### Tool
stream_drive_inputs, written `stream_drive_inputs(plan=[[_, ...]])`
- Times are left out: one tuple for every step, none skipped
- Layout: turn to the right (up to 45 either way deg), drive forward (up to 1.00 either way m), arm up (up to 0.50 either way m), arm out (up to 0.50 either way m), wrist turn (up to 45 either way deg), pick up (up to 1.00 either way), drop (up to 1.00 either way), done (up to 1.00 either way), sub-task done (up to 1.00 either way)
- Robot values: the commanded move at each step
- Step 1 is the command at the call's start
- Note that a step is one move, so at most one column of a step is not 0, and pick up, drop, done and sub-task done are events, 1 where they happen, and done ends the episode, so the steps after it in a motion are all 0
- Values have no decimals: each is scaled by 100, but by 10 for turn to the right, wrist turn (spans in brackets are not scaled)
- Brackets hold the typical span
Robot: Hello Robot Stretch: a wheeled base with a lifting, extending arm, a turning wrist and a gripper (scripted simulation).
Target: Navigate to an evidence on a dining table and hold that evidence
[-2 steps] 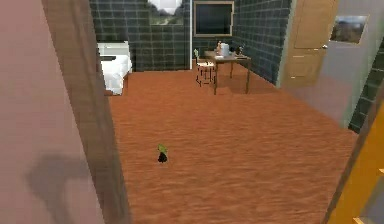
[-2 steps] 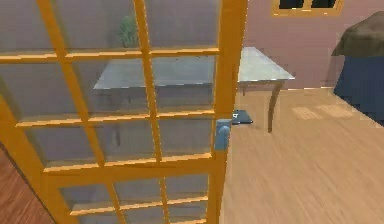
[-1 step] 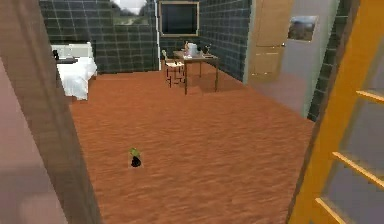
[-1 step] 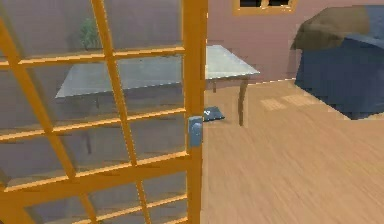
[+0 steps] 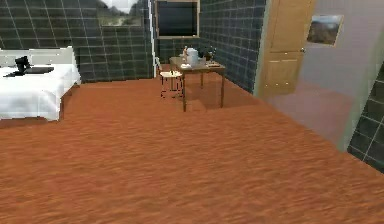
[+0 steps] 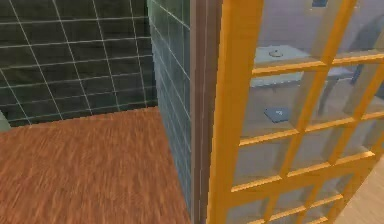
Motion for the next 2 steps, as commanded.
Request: stream_drive_inputs(plan=[[390, 0, 0, 0, 0, 0, 0, 0, 0], [0, 5, 0, 0, 0, 0, 0, 0, 0]])
